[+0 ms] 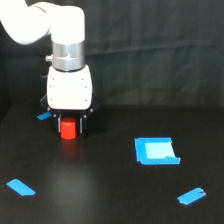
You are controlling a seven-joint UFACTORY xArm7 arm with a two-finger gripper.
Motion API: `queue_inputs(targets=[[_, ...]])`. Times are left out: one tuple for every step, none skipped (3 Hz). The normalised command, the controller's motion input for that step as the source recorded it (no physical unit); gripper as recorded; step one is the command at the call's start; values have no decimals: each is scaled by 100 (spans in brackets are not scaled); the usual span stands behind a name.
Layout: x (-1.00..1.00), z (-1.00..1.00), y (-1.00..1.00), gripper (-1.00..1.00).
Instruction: Pick up the red object from the table
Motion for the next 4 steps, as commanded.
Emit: queue_inputs(targets=[[4, 7, -7, -100], [10, -5, -9, -95], [12, 100, -30, -100], [13, 95, -24, -96]])
